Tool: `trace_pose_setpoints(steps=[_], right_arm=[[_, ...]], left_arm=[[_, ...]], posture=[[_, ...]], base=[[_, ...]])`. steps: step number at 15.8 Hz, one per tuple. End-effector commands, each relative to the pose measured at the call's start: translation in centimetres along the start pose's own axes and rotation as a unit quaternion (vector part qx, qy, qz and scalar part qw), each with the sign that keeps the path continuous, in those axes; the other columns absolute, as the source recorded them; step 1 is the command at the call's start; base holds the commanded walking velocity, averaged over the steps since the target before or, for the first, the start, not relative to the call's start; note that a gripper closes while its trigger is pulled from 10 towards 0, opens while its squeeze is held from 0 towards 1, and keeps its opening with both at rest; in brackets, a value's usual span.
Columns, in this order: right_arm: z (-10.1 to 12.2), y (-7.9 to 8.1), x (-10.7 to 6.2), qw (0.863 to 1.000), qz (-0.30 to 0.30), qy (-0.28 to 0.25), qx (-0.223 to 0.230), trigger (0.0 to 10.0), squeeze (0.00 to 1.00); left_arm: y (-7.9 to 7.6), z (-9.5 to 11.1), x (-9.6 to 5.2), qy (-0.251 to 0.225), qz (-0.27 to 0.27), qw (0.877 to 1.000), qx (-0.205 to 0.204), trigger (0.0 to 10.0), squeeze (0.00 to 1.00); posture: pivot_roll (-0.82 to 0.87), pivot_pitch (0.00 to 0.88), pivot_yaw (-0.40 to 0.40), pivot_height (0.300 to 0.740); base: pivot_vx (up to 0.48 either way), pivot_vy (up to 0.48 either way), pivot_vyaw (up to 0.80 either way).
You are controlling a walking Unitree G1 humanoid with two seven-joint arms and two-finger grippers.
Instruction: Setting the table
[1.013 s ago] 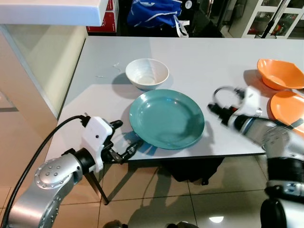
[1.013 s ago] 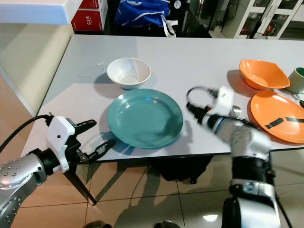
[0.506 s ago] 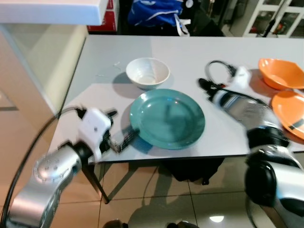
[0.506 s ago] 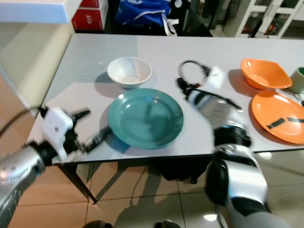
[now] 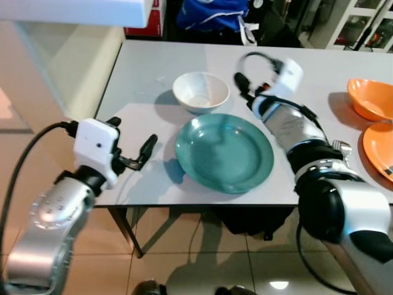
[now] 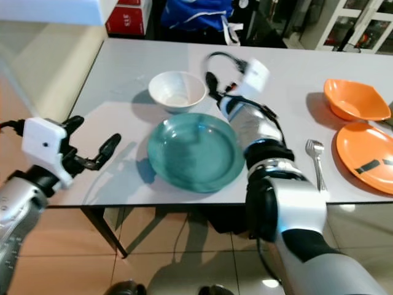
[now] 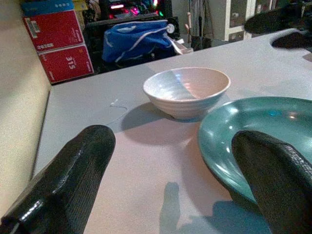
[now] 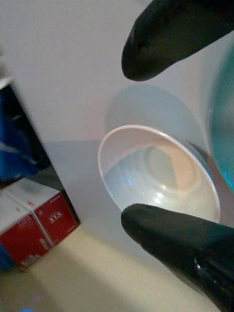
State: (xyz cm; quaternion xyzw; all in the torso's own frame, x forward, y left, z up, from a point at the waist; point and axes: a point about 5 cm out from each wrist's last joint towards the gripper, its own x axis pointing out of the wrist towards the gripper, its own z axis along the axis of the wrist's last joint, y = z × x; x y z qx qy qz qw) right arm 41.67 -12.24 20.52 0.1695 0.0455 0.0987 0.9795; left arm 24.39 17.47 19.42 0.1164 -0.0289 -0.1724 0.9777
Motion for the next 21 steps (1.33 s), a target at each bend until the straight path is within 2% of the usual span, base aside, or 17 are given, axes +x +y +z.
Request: trace_pose_setpoints(steps=[1, 2, 4, 6, 7, 8, 9, 10, 11, 12, 13, 14, 17, 19, 21], right_arm=[[0.1, -0.5, -0.4, 0.995, 0.014, -0.015, -0.099, 10.0, 0.0], [-0.5, -1.1, -1.1, 0.993, 0.032, -0.028, -0.112, 10.0, 0.0], [-1.5, -2.4, -3.5, 0.994, 0.05, -0.046, -0.09, 10.0, 0.0], [-2.5, -3.3, -5.1, 0.997, 0.051, -0.034, -0.056, 10.0, 0.0], [-3.0, -3.7, -5.2, 0.999, 0.032, -0.023, -0.029, 10.0, 0.0], [-3.0, -3.9, -5.0, 0.999, 0.023, -0.022, -0.019, 10.0, 0.0], [-3.0, -4.0, -4.5, 1.0, 0.005, -0.011, 0.005, 10.0, 0.0], [-2.9, -4.0, -4.4, 1.0, 0.001, -0.005, 0.007, 10.0, 0.0], [-3.2, -3.8, -3.9, 1.0, -0.001, 0.022, 0.009, 10.0, 0.42], [-3.1, -3.7, -3.7, 1.0, -0.007, 0.025, 0.007, 10.0, 0.75], [-2.4, -3.2, -3.2, 1.0, -0.01, 0.015, 0.005, 10.0, 0.77], [-2.0, -2.4, -3.0, 1.0, 0.007, 0.008, -0.013, 10.0, 0.0], [-2.0, -1.8, -3.1, 0.999, 0.022, 0.003, -0.039, 10.0, 0.0], [-2.3, -2.3, -3.3, 0.999, 0.005, 0.005, -0.035, 10.0, 0.0], [-2.1, -3.4, -3.6, 0.999, -0.025, -0.005, -0.026, 10.0, 0.0]], left_arm=[[-0.7, 0.0, -0.1, 0.001, 0.007, 1.0, 0.011, 10.0, 0.0], [-1.0, -0.4, -0.1, 0.011, 0.01, 1.0, 0.013, 10.0, 0.0], [-1.4, -0.7, 0.0, 0.011, 0.004, 1.0, -0.012, 10.0, 0.0], [-1.6, -1.1, 0.8, 0.017, -0.004, 1.0, -0.009, 10.0, 0.0], [-1.4, -1.0, 1.5, 0.012, 0.001, 1.0, 0.001, 10.0, 0.0], [-1.4, -0.7, 1.7, 0.007, 0.002, 1.0, 0.001, 10.0, 0.0], [-1.3, -0.2, 2.2, 0.0, 0.0, 1.0, 0.002, 10.0, 0.0], [-1.4, 0.0, 2.3, -0.003, -0.001, 1.0, 0.003, 10.0, 0.0], [-1.4, 0.1, 2.5, -0.008, -0.001, 1.0, 0.009, 10.0, 0.0], [-1.4, -0.1, 2.6, -0.006, 0.001, 1.0, 0.007, 10.0, 0.0], [-1.2, 0.1, 2.8, -0.012, 0.012, 0.999, 0.027, 10.0, 0.0], [-1.0, 0.3, 2.7, -0.015, 0.016, 0.999, 0.026, 10.0, 0.0], [-0.8, 0.4, 2.4, -0.018, 0.015, 1.0, 0.017, 10.0, 0.0], [-0.7, 0.2, 2.3, -0.014, 0.011, 1.0, 0.02, 10.0, 0.0], [-0.9, 0.1, 2.4, -0.013, 0.003, 1.0, 0.024, 10.0, 0.0]], posture=[[0.19, 0.034, -0.101, 0.74], [0.17, 0.021, -0.092, 0.74], [0.13, 0.008, -0.06, 0.74], [0.1, 0.0, -0.027, 0.74], [0.11, 0.0, -0.022, 0.74], [0.11, 0.0, -0.021, 0.74], [0.11, 0.0, -0.022, 0.74], [0.11, 0.0, -0.025, 0.74], [0.12, 0.0, -0.036, 0.74], [0.12, 0.0, -0.036, 0.74], [0.14, 0.0, -0.056, 0.74], [0.14, 0.0, -0.061, 0.74], [0.15, 0.005, -0.066, 0.74], [0.15, 0.008, -0.06, 0.74], [0.14, 0.009, -0.056, 0.74]], base=[[0.0, 0.0, 0.0], [0.0, 0.0, 0.0], [0.0, 0.0, 0.0], [0.0, 0.0, 0.0], [0.0, 0.0, 0.0], [0.0, 0.0, 0.0], [0.0, 0.0, 0.0], [0.0, 0.0, 0.0], [0.0, 0.0, 0.0], [0.0, 0.0, 0.0], [0.0, 0.0, 0.0], [0.0, 0.0, 0.0], [0.219, 0.0, 0.53], [0.48, 0.0, 0.8], [0.48, 0.0, 0.0]])
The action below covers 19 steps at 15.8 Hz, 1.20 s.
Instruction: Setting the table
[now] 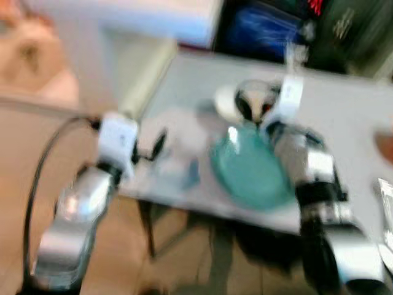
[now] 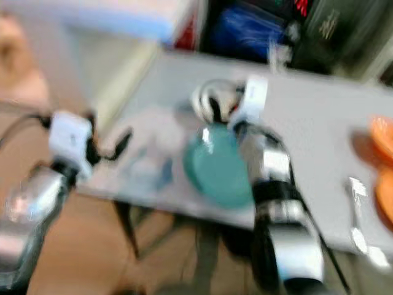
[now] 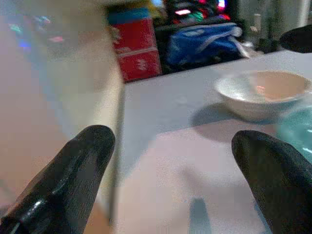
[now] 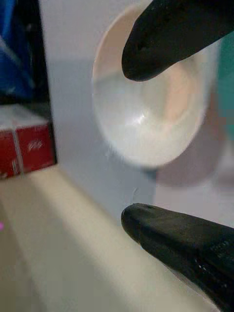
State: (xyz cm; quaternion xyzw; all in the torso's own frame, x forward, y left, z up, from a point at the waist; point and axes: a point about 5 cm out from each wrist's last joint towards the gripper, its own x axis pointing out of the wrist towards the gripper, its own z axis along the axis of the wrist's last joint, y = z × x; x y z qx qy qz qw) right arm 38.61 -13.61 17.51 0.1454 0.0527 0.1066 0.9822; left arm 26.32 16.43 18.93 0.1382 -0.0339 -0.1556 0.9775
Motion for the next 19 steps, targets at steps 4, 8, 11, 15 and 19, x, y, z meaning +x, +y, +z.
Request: trace_pose_setpoints(steps=[4, 8, 11, 15, 19], right_arm=[[1.1, -3.4, -1.0, 0.997, -0.076, -0.018, 0.0, 10.0, 0.0], [1.8, -5.3, -1.3, 0.992, -0.122, -0.013, 0.002, 10.0, 0.0], [1.9, -6.5, -1.2, 0.99, -0.138, 0.0, 0.03, 10.0, 1.0], [1.4, -6.0, -0.2, 0.989, -0.112, 0.037, 0.089, 10.0, 1.0], [0.3, -4.8, 0.8, 0.972, -0.108, 0.055, 0.203, 10.0, 0.0]], left_arm=[[-1.8, 0.3, -0.1, -0.01, -0.059, 0.998, 0.017, 10.0, 0.0], [-2.5, 0.5, -0.3, -0.015, -0.083, 0.996, 0.009, 10.0, 0.0], [-2.8, 0.5, -0.7, -0.015, -0.093, 0.996, 0.009, 10.0, 0.0], [-3.0, 0.5, -1.0, -0.014, -0.105, 0.994, 0.005, 10.0, 0.0], [-3.7, 1.0, -2.0, -0.02, -0.157, 0.987, -0.013, 10.0, 0.0]], posture=[[0.14, 0.014, -0.055, 0.74], [0.14, 0.022, -0.055, 0.74], [0.14, 0.03, -0.054, 0.74], [0.15, 0.041, -0.058, 0.74], [0.17, 0.061, -0.063, 0.74]], base=[[0.111, 0.0, 0.0], [0.0, 0.0, 0.0], [0.0, 0.0, 0.0], [0.0, 0.0, 0.0], [0.0, 0.0, 0.0]])
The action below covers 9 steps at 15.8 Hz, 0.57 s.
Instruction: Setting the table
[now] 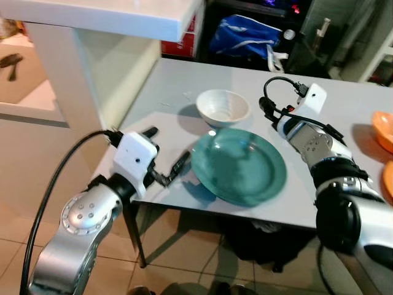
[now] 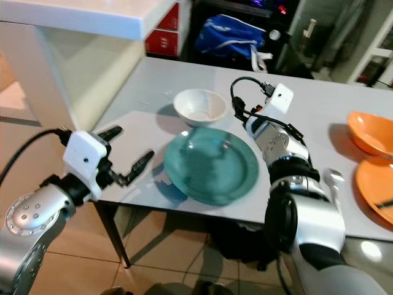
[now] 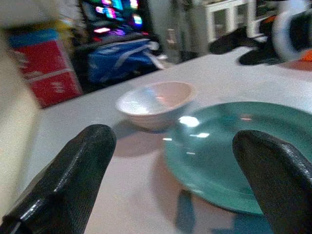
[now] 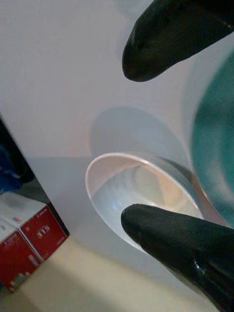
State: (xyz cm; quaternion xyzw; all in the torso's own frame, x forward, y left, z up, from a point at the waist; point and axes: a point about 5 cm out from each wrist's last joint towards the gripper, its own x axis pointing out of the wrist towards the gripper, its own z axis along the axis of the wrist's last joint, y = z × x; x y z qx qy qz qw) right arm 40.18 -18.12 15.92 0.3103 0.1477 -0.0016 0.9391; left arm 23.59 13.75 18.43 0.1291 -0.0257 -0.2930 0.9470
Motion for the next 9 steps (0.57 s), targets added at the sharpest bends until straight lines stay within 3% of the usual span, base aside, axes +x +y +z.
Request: trace_pose_setpoints(steps=[1, 3, 5, 7, 8, 9], right_arm=[[0.0, 0.4, 0.2, 0.999, 0.0, 0.0, 0.051, 10.0, 0.0], [-0.4, 0.9, 0.3, 0.996, 0.007, 0.009, 0.083, 10.0, 0.0], [-0.3, 2.2, 0.5, 0.996, 0.032, 0.006, 0.086, 10.0, 0.0], [0.8, 3.0, 0.6, 0.998, 0.055, -0.031, 0.016, 10.0, 0.0], [1.9, 3.3, 0.4, 0.994, 0.077, -0.073, -0.039, 10.0, 0.0], [2.5, 3.5, -0.5, 0.979, 0.12, -0.117, -0.112, 10.0, 0.0]], left_arm=[[-0.7, 0.7, -0.2, -0.01, -0.029, 0.999, -0.01, 10.0, 0.0], [-1.3, 1.0, -0.5, -0.014, -0.054, 0.998, -0.025, 10.0, 0.0], [-1.2, 1.1, -0.8, -0.011, -0.05, 0.998, -0.022, 10.0, 0.0], [-0.1, 0.7, -0.7, 0.012, 0.012, 1.0, 0.0, 10.0, 0.0], [0.7, 0.5, -0.7, 0.02, 0.058, 0.998, 0.008, 10.0, 0.0], [1.5, 0.1, -1.2, 0.03, 0.114, 0.993, 0.002, 10.0, 0.0]], posture=[[0.18, 0.064, -0.064, 0.74], [0.18, 0.073, -0.063, 0.74], [0.19, 0.088, -0.071, 0.74], [0.19, 0.093, -0.091, 0.74], [0.19, 0.103, -0.115, 0.74], [0.16, 0.107, -0.113, 0.74]], base=[[0.0, 0.0, 0.0], [0.0, 0.0, 0.0], [0.0, 0.0, 0.0], [0.0, 0.0, 0.0], [0.0, 0.0, 0.0], [0.0, 0.0, 0.0]])
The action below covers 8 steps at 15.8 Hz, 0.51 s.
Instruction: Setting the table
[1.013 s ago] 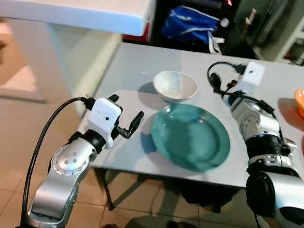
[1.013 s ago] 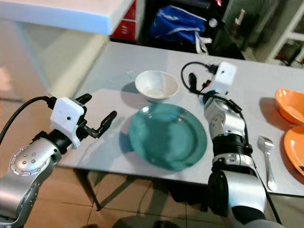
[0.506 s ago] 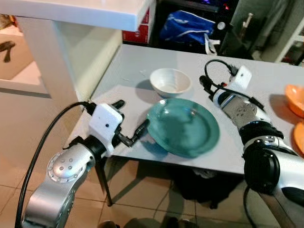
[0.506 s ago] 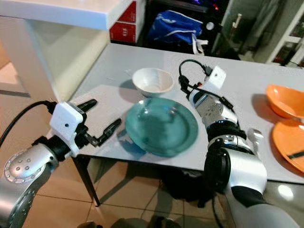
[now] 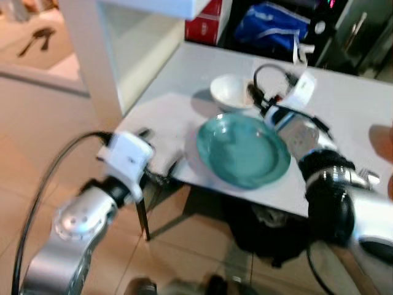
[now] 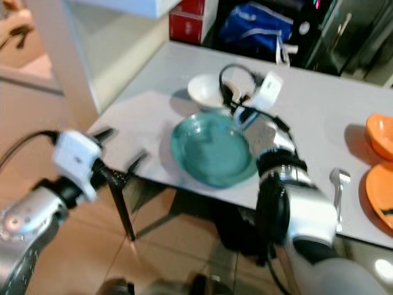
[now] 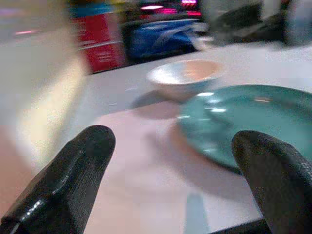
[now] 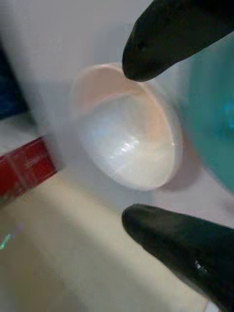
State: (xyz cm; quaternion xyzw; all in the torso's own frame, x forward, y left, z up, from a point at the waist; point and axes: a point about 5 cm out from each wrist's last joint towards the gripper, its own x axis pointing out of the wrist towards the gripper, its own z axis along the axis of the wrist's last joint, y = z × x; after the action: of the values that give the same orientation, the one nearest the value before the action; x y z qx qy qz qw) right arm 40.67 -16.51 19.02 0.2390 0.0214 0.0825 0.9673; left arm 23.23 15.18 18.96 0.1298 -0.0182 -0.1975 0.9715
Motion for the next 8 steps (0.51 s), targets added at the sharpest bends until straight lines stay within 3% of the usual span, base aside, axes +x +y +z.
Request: trace_pose_setpoints(steps=[1, 2, 4, 5, 7, 8], right_arm=[[1.2, 0.6, -1.2, 0.996, 0.044, -0.04, -0.064, 10.0, 0.0], [1.2, 0.6, -1.9, 0.996, 0.05, -0.041, -0.067, 10.0, 0.0], [1.0, 0.6, -8.4, 0.984, 0.035, -0.082, -0.156, 10.0, 0.0], [0.9, 0.7, -9.5, 0.982, 0.033, -0.091, -0.159, 10.0, 0.0], [-0.1, 1.9, -14.0, 0.98, 0.041, -0.116, -0.153, 10.0, 0.0], [-1.5, 2.3, -15.7, 0.984, 0.047, -0.085, -0.149, 10.0, 0.0]], left_arm=[[0.8, -0.5, -0.3, 0.016, 0.053, 0.998, -0.011, 10.0, 0.0], [0.8, -0.7, -0.4, 0.017, 0.062, 0.998, -0.024, 10.0, 0.0], [0.9, -0.9, -0.6, 0.015, 0.081, 0.997, 0.002, 10.0, 0.0], [0.8, -0.8, -0.6, 0.015, 0.081, 0.997, 0.002, 10.0, 0.0], [0.2, 0.0, -0.7, -0.002, 0.082, 0.996, -0.022, 10.0, 0.0], [-0.2, 0.5, -0.9, -0.013, 0.084, 0.996, -0.033, 10.0, 0.0]], posture=[[0.13, 0.107, -0.1, 0.74], [0.13, 0.107, -0.1, 0.74], [0.06, 0.101, -0.049, 0.74], [0.05, 0.097, -0.041, 0.74], [0.04, 0.094, -0.028, 0.74], [0.04, 0.092, -0.025, 0.74]], base=[[0.0, 0.0, 0.0], [0.0, 0.0, 0.0], [0.0, 0.0, 0.0], [0.0, 0.0, 0.0], [0.0, 0.0, 0.0], [0.0, 0.0, 0.0]])
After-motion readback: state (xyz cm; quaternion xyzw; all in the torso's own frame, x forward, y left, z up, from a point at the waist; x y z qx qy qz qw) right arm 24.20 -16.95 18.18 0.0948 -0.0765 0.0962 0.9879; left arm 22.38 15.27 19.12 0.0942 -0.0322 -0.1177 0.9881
